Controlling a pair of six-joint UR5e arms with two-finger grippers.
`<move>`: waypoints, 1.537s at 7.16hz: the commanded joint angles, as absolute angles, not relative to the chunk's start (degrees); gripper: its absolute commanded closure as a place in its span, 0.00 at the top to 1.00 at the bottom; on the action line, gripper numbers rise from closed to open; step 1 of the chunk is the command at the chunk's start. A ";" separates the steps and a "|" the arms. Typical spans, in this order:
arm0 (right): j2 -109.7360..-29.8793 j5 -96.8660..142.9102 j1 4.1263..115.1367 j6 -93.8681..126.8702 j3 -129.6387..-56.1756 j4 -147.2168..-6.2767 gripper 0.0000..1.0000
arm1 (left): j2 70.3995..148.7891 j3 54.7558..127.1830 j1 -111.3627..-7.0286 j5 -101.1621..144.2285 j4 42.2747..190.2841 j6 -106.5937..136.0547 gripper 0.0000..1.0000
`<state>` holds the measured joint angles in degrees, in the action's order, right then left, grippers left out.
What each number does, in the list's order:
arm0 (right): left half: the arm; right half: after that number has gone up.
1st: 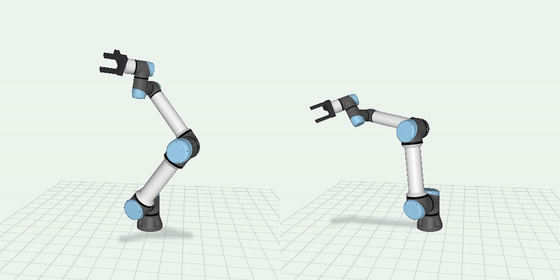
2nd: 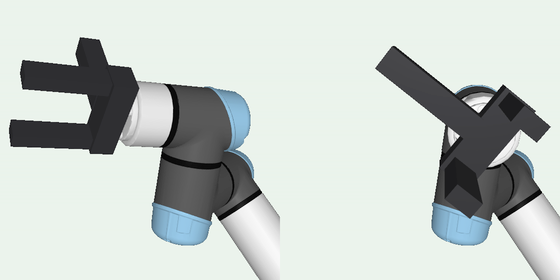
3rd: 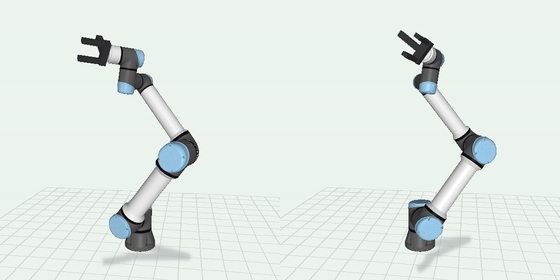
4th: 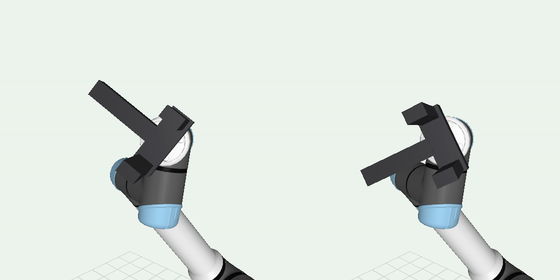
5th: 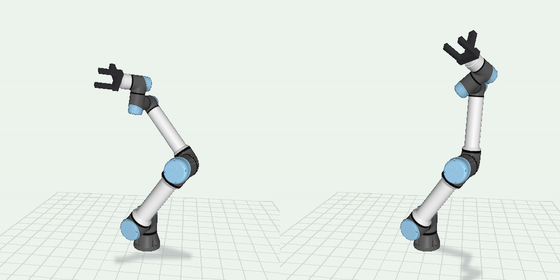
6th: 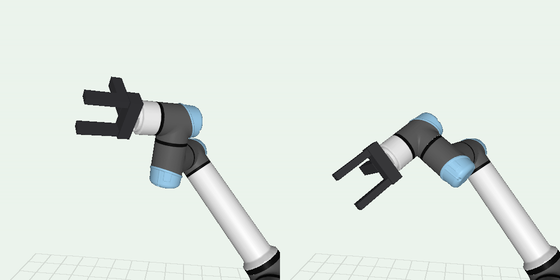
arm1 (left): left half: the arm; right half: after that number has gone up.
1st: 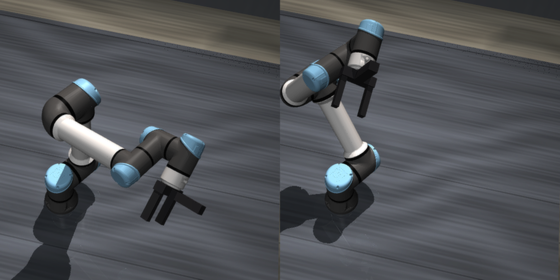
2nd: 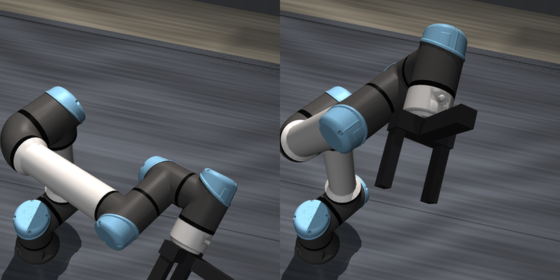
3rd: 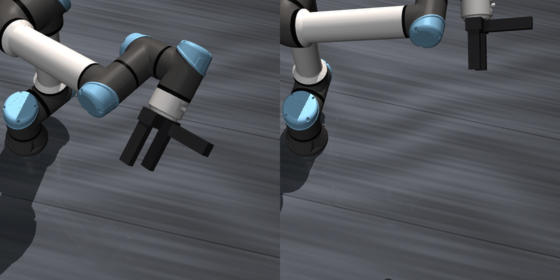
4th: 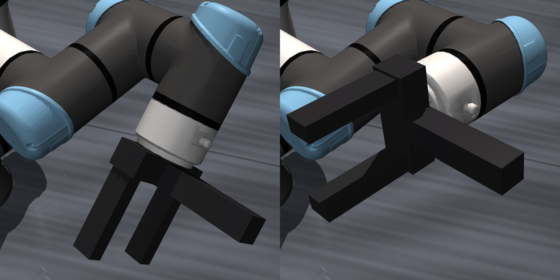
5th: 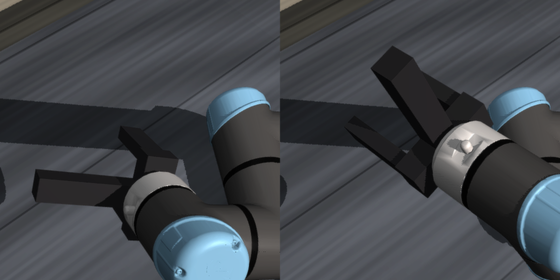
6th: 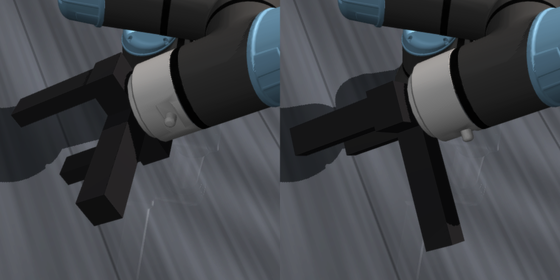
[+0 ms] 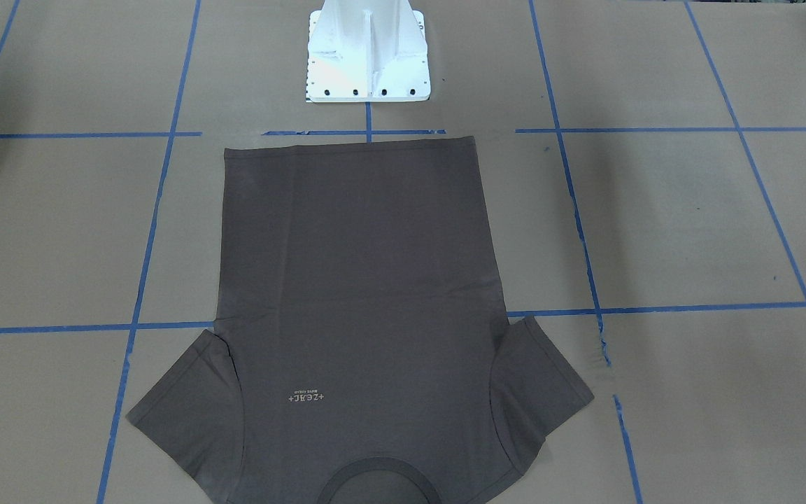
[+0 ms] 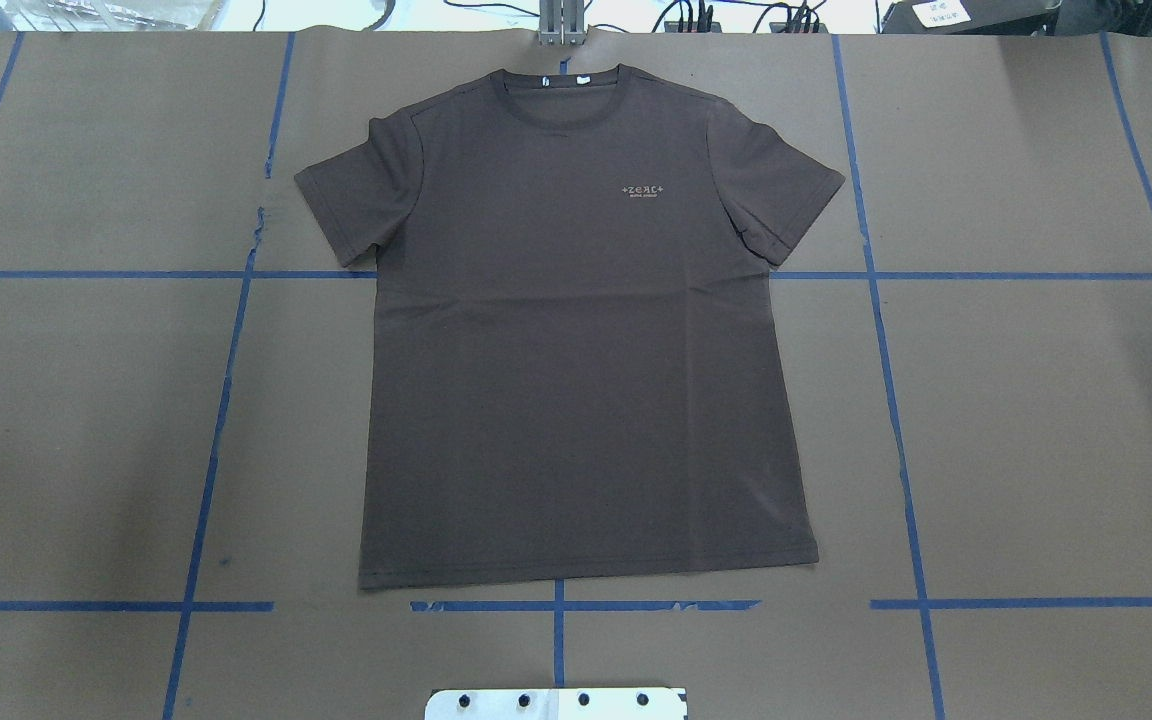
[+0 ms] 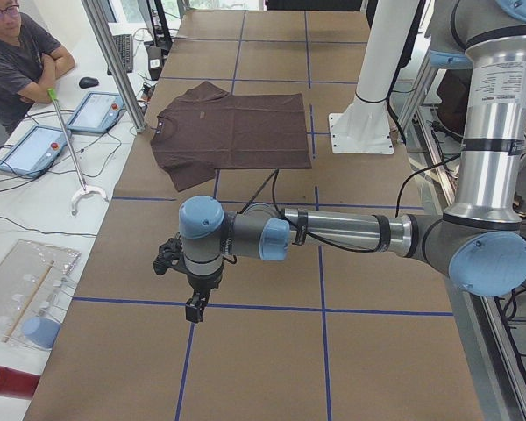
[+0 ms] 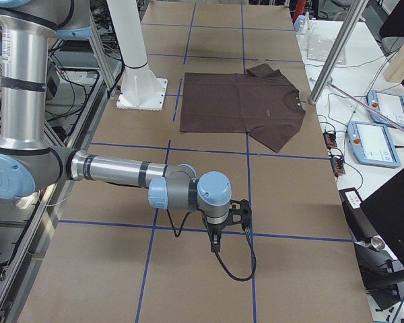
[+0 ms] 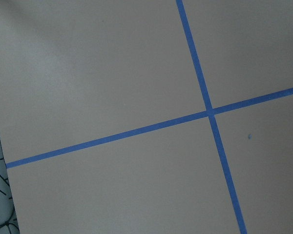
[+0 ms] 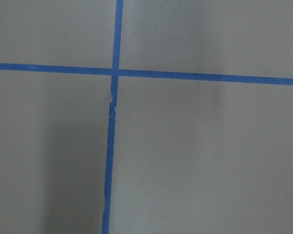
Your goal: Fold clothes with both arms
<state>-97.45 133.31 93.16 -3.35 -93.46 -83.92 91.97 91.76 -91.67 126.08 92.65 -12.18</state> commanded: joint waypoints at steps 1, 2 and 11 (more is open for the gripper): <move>-96.95 133.59 93.16 -3.17 -94.39 -83.93 1.00 | 92.28 91.84 -91.67 126.12 92.72 -12.22 1.00; -96.68 133.94 93.08 -3.16 -94.57 -83.85 1.00 | 92.63 92.28 -91.58 126.04 92.72 -11.78 1.00; -63.20 136.32 69.19 29.21 -73.62 -63.39 1.00 | 103.18 91.93 -82.97 126.65 110.29 4.89 1.00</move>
